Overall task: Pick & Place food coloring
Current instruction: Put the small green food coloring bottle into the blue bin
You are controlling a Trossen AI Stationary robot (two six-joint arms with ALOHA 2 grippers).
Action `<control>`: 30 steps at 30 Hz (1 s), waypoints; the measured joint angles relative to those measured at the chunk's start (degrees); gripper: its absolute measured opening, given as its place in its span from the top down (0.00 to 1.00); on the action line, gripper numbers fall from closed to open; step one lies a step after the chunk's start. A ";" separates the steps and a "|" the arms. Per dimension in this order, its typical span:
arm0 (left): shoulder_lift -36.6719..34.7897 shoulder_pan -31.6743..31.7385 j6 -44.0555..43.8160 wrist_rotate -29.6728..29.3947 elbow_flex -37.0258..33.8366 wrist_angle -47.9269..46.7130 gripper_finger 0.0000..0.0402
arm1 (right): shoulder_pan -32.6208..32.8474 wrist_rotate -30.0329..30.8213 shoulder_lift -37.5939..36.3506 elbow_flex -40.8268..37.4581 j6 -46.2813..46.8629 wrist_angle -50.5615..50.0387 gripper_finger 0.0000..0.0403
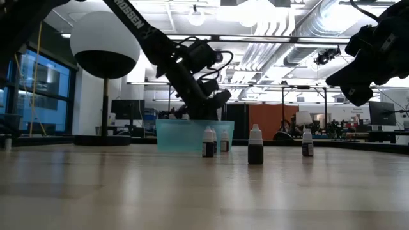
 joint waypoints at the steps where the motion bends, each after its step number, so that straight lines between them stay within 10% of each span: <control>1: 0.21 0.00 -0.04 0.00 -0.03 -0.45 0.89 | 0.01 0.00 0.00 0.00 0.05 0.00 1.00; 30: 0.21 0.76 1.18 -3.78 -0.11 -1.39 0.84 | -0.01 0.00 0.00 0.00 0.05 0.00 1.00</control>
